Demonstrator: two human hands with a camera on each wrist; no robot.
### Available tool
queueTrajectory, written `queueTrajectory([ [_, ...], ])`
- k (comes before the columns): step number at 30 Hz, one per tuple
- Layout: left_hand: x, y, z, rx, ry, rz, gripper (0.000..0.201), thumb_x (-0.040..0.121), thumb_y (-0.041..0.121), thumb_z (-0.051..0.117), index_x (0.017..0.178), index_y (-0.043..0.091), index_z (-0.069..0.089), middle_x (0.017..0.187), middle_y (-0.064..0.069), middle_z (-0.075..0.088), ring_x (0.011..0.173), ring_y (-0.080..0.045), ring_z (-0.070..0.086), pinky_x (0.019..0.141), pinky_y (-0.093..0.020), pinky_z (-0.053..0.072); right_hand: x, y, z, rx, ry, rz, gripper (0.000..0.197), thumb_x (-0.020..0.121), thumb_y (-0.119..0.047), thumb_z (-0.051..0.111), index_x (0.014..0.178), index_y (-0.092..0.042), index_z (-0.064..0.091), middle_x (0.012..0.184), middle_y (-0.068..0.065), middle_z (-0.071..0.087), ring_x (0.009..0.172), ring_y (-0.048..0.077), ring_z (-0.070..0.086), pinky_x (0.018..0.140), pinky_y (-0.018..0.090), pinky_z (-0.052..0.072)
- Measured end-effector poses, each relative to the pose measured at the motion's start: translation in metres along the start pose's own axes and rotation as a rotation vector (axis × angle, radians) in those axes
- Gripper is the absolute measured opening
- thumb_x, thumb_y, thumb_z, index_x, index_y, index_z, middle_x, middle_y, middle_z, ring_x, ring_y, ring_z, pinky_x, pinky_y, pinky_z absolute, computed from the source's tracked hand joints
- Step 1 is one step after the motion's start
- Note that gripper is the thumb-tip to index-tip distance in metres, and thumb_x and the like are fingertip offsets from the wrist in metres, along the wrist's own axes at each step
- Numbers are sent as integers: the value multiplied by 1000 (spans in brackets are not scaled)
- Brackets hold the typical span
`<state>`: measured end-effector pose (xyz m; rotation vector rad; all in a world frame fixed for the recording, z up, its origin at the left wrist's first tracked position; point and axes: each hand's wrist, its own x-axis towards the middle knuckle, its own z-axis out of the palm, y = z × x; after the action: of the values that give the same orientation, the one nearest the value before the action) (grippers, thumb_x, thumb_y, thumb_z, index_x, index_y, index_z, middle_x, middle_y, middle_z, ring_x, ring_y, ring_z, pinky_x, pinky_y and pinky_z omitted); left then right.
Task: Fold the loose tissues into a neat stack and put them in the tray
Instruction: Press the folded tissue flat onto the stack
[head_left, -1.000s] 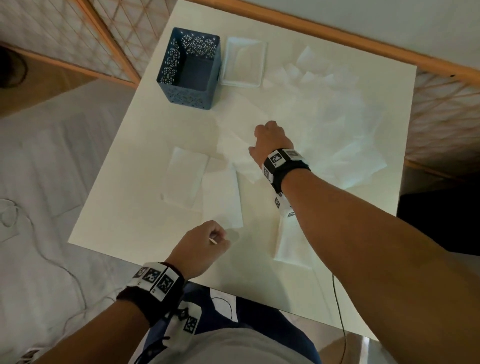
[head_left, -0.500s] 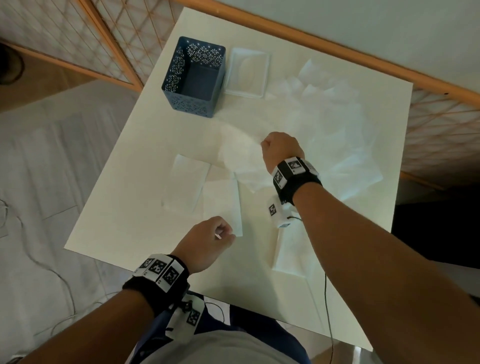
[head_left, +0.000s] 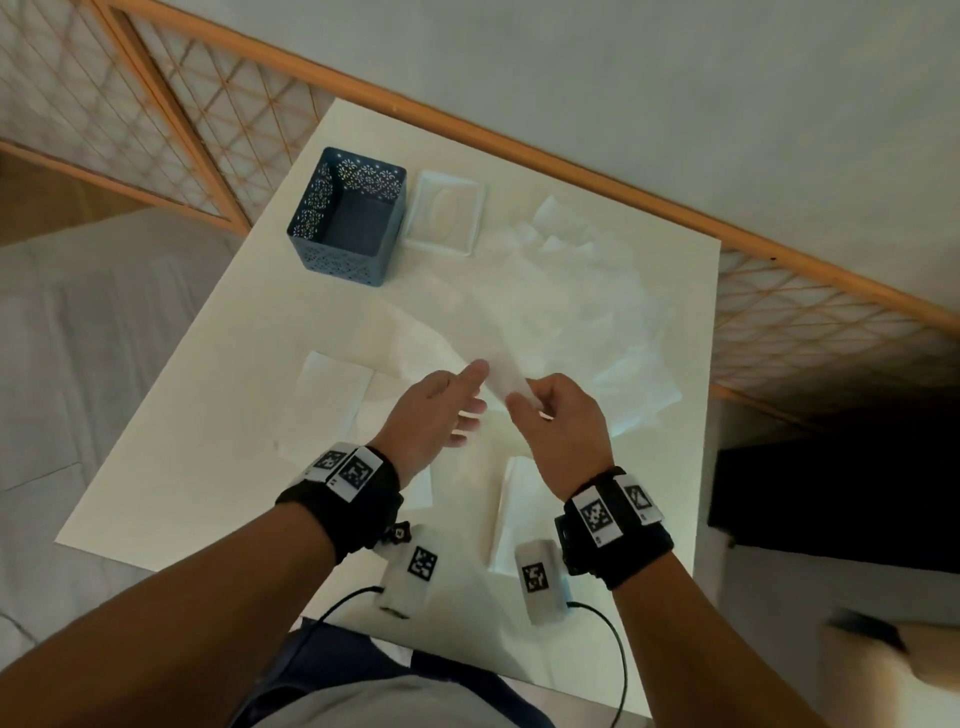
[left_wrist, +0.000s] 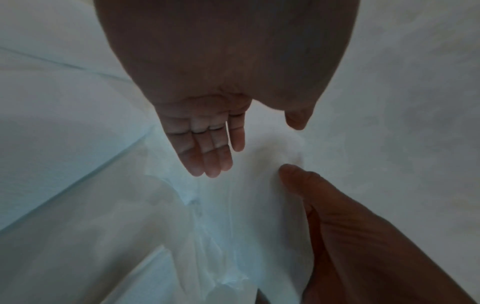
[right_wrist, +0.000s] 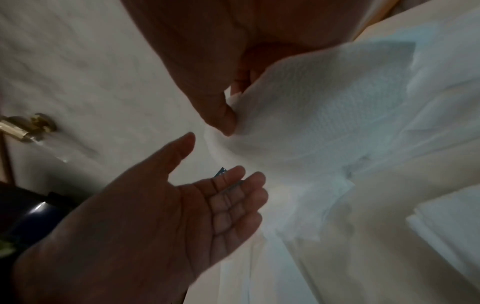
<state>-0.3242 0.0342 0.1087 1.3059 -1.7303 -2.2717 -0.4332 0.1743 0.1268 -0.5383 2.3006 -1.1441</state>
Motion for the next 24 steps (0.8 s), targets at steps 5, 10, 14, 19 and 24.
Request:
queueTrajectory([
  [5,-4,12,11,-14,18,29,52,97,63,61,120,16,63,119,1,73,102,-19,75,94,-43,62,-24,-1,-12,72,-27,-42,17,96,-23,69,88,-15,56,69,-2,57,56,8,46,54,18,40],
  [10,-7,13,3,-68,89,80,50,83,44,61,129,26,58,129,3,63,122,-19,64,105,-42,54,-33,-4,-26,132,-43,-41,17,98,-24,69,90,-16,56,65,-3,56,54,8,43,53,18,38],
  [14,-8,19,-18,-23,18,166,52,81,26,62,134,26,62,123,12,65,106,3,61,85,-9,43,-32,-6,-35,193,-97,19,16,98,-29,70,93,-19,59,83,17,69,64,18,54,58,30,44],
  [19,3,14,-40,-144,-50,85,31,86,20,68,115,11,67,118,-8,70,112,-21,65,92,-23,51,-24,-1,-35,386,-125,131,11,97,-25,72,99,-17,65,95,10,79,81,26,70,74,40,55],
  [24,1,-8,-50,-265,-147,-19,26,77,28,77,95,18,62,110,-6,72,98,-24,69,90,-36,56,-13,0,-28,548,-25,256,14,97,-22,72,107,-12,67,94,9,78,82,25,72,76,42,59],
])
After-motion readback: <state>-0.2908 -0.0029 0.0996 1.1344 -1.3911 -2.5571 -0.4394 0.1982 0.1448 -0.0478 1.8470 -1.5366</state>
